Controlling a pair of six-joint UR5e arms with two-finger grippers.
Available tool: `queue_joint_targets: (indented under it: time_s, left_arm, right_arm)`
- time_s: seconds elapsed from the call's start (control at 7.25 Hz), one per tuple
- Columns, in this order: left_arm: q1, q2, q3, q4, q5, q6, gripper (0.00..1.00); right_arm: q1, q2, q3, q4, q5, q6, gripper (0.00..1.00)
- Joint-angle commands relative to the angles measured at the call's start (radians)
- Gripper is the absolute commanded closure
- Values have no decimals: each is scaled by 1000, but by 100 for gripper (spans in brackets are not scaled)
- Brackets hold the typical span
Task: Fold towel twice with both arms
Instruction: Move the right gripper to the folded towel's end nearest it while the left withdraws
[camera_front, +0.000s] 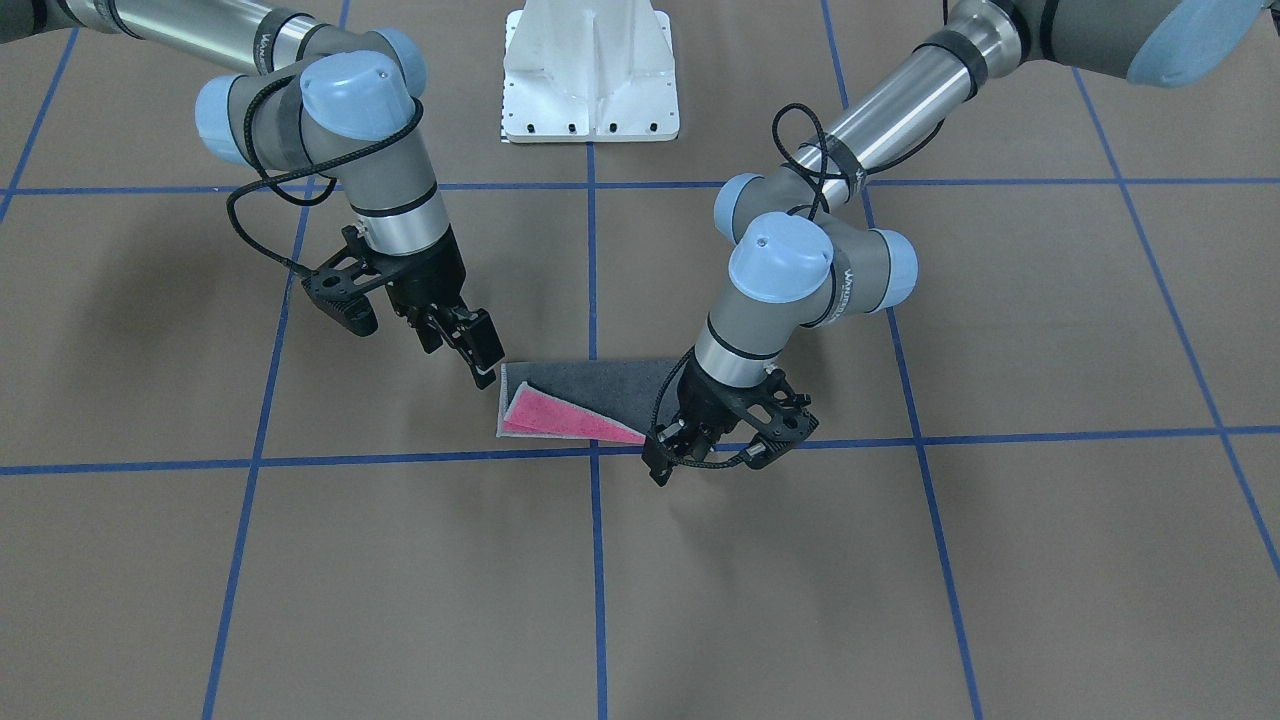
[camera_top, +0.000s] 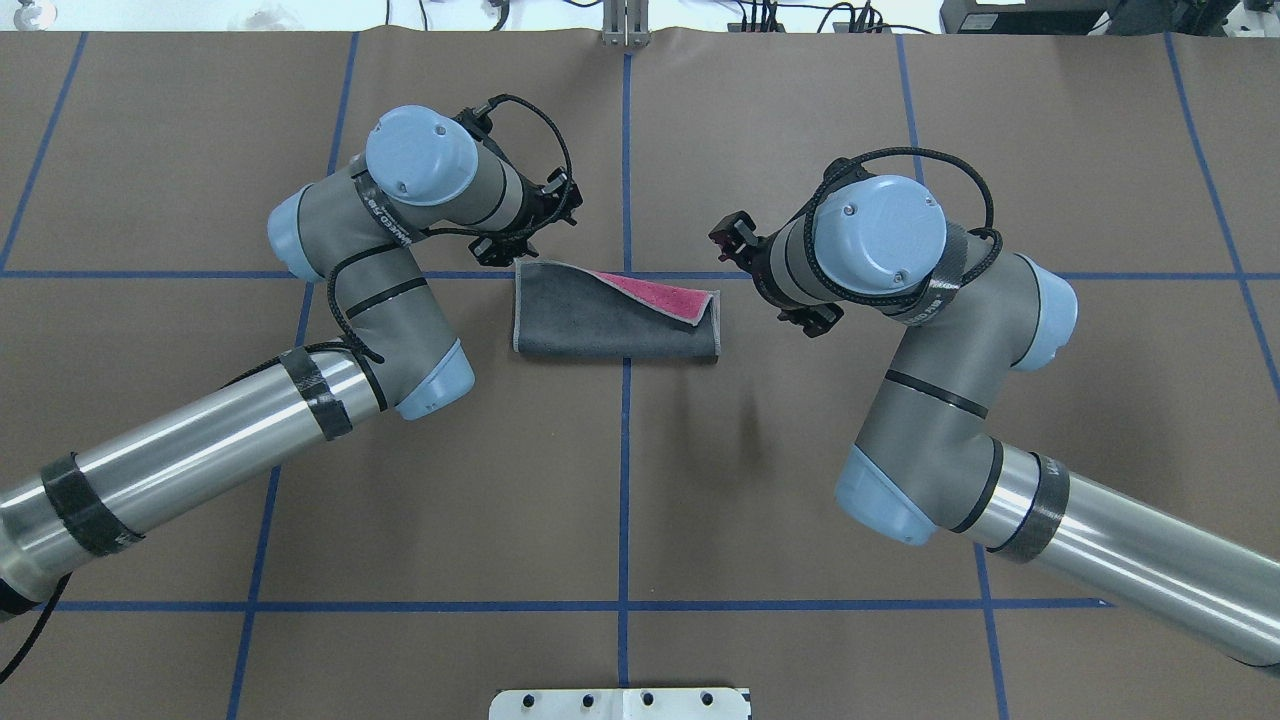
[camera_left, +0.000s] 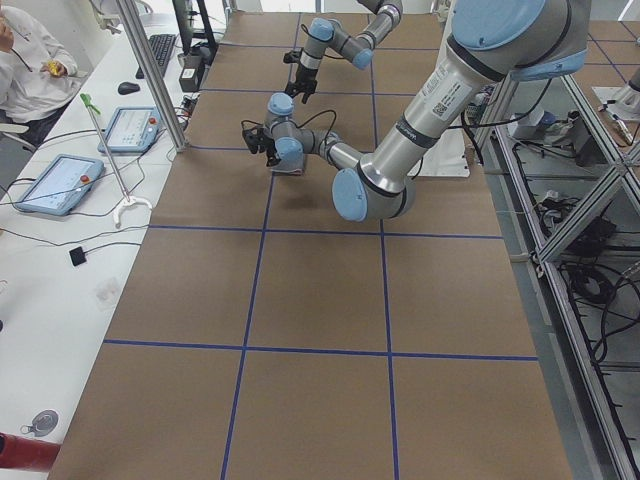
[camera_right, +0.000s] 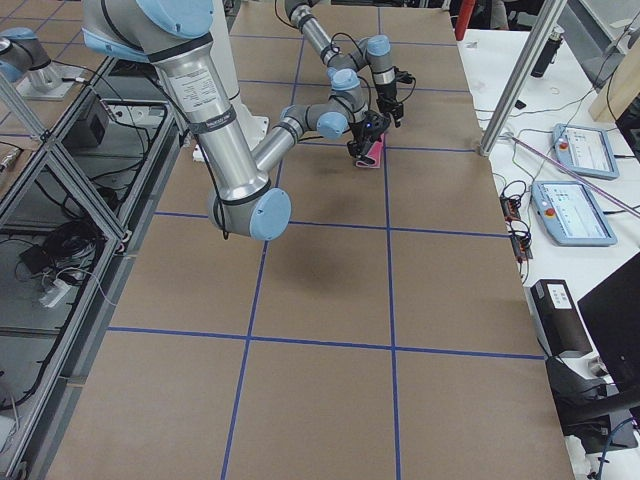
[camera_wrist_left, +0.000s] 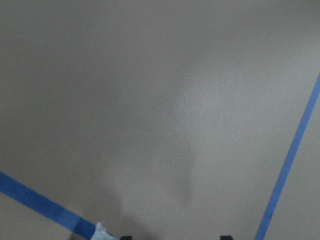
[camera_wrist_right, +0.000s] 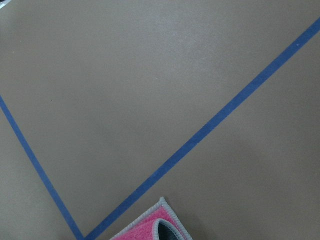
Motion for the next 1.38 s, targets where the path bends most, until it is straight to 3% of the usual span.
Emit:
queue_joint_targets:
  time_s: [0.0, 0.41, 0.69, 0.83, 1.1, 1.24]
  left_arm:
    - [-14, -10, 3, -4, 2, -42, 34]
    - [-40, -15, 1, -5, -12, -45, 33]
    - [-76, -4, -28, -7, -169, 71, 27]
    - [-101, 16, -32, -10, -231, 93, 23]
    - [-130, 77, -78, -8, -293, 195, 0]
    - [-148, 112, -109, -8, -334, 232, 0]
  right_arm:
    - [0, 0, 2, 0, 0, 0, 1]
    - [-8, 13, 5, 0, -2, 7, 1]
    - [-23, 42, -9, -2, -9, 41, 1]
    - [-34, 79, -47, -5, -12, 99, 1]
    - [-75, 133, -130, -3, -102, 148, 1]
    - [-78, 141, -156, -3, -119, 173, 1]
